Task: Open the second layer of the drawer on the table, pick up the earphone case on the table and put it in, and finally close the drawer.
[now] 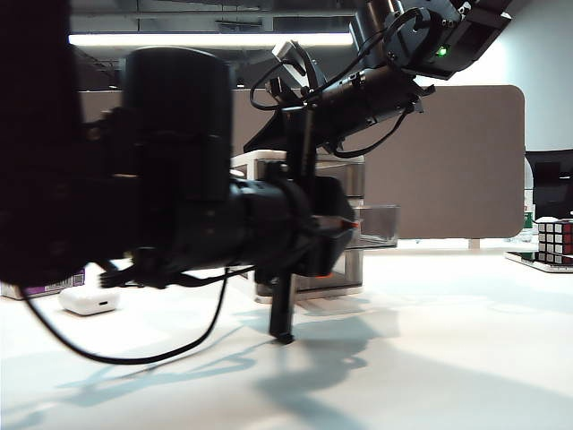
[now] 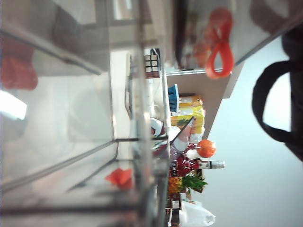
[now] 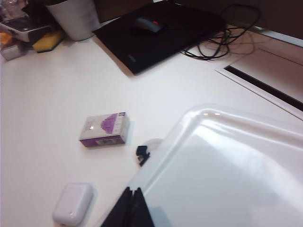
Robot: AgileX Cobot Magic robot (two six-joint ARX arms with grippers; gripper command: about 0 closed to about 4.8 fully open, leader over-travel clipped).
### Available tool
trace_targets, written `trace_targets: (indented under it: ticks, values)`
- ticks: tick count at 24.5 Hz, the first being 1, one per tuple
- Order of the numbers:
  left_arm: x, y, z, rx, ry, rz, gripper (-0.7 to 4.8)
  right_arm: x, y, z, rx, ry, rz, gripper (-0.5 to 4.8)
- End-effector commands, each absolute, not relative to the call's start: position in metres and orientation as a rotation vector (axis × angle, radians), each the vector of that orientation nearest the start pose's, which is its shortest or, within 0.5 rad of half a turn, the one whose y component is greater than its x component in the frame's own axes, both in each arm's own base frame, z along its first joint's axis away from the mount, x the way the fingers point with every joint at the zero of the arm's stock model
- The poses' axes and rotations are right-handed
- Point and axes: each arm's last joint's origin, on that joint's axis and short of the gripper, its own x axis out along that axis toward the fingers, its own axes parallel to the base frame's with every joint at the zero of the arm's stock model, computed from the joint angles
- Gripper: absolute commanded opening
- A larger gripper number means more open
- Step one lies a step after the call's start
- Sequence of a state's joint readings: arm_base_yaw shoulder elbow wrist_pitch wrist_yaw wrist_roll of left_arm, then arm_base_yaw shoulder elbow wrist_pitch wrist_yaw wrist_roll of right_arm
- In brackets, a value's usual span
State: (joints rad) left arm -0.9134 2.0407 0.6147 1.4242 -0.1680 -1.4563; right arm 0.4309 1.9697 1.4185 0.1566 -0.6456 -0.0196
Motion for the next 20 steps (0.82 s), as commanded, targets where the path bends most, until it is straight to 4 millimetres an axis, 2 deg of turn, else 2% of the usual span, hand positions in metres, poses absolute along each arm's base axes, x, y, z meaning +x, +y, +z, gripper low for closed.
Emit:
trace_targets:
  ticks: [1, 9, 15, 17, 19, 20]
  values:
    - [0.19, -0.247, 0.094, -1.349, 0.596, -0.595, -0.06, 0.395, 0.202, 0.208, 0.054, 0.569, 1.037, -0.03]
    - [0.155, -0.236, 0.095, -1.309, 0.67, -0.614, -0.06, 0.395, 0.202, 0.209, 0.061, 0.568, 1.033, -0.04]
    - [0.146, -0.23, 0.089, -1.297, 0.695, -0.587, 0.0, 0.395, 0.202, 0.208, 0.062, 0.574, 1.032, -0.04]
    - [0.145, -0.23, 0.089, -1.272, 0.696, -0.607, 1.53, 0.395, 0.202, 0.208, 0.061, 0.575, 1.032, -0.04]
    - [0.144, -0.231, 0.089, -1.232, 0.724, -0.659, 2.16, 0.395, 0.202, 0.208, 0.061, 0.574, 1.032, -0.03]
    - [0.144, -0.231, 0.089, -1.227, 0.735, -0.672, 2.17, 0.395, 0.202, 0.208, 0.061, 0.575, 1.032, -0.03]
